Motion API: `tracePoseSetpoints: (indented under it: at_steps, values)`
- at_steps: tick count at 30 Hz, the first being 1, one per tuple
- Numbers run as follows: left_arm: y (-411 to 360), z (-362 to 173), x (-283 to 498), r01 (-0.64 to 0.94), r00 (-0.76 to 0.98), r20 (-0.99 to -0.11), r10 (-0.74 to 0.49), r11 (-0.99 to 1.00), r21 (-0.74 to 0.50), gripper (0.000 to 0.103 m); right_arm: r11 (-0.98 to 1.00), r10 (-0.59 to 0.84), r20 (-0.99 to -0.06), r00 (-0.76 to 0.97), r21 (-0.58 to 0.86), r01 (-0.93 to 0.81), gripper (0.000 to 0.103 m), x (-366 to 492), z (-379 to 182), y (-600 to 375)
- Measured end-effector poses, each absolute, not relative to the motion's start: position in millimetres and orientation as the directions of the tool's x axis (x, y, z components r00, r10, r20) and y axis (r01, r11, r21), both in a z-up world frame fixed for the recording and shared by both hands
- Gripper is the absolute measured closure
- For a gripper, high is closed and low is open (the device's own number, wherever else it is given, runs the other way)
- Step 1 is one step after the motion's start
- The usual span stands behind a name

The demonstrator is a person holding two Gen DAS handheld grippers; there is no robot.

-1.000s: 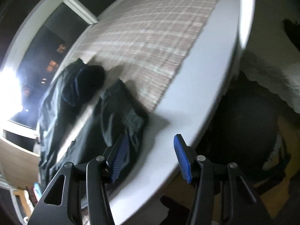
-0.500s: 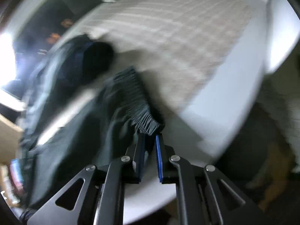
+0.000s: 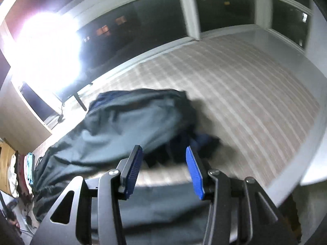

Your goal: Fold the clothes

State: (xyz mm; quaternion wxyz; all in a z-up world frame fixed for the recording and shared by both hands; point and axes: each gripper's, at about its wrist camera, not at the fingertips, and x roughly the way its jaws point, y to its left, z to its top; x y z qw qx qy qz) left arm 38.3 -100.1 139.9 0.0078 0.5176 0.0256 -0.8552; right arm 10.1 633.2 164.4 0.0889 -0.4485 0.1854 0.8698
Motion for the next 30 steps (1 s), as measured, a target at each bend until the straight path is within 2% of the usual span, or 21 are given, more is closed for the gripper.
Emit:
tracePoseSetpoints:
  at_steps: [4, 7, 11, 17, 20, 23, 26, 28, 30]
  values:
    - [-91, 118, -47, 0.051, -0.419, -0.902, 0.101, -0.99, -0.134, 0.048, -0.921, -0.059, -0.828, -0.558, 0.261, -0.29, 0.059, -56, 158, 618]
    - [-105, 94, -91, 0.186, -0.312, -0.943, 0.115, -0.966, -0.179, 0.048, -0.919, -0.072, -0.855, -0.513, 0.257, -0.299, 0.059, -98, 146, 613]
    - [-123, 74, -121, 0.355, -0.247, -0.955, 0.165, -0.901, -0.247, 0.047, -0.907, -0.089, -0.876, -0.474, 0.268, -0.325, 0.059, -133, 133, 617]
    - [-116, 52, -141, 0.43, -0.14, -0.978, 0.153, -0.88, -0.2, 0.041, -0.931, -0.01, -0.89, -0.456, 0.174, -0.32, 0.055, -176, 118, 618]
    - [-128, 36, -143, 0.536, -0.09, -0.987, 0.135, -0.829, -0.162, 0.041, -0.946, -0.002, -0.899, -0.438, 0.144, -0.291, 0.055, -197, 104, 614]
    - [-139, 25, -138, 0.647, -0.08, -0.984, 0.157, -0.743, -0.171, 0.041, -0.966, -0.022, -0.903, -0.428, 0.13, -0.224, 0.055, -216, 94, 605]
    - [-140, 25, -141, 0.692, -0.067, -0.996, 0.064, -0.716, -0.092, 0.04, -0.984, -0.048, -0.895, -0.443, 0.119, -0.136, 0.055, -228, 92, 597]
    - [-142, 23, -142, 0.725, -0.064, -0.997, 0.046, -0.684, -0.079, 0.033, -0.992, -0.061, -0.888, -0.455, 0.103, -0.068, 0.055, -236, 93, 593]
    - [-142, 10, -143, 0.758, -0.034, -0.995, 0.095, -0.646, -0.087, 0.03, -0.995, -0.086, -0.885, -0.458, 0.102, -0.011, 0.055, -243, 93, 592]
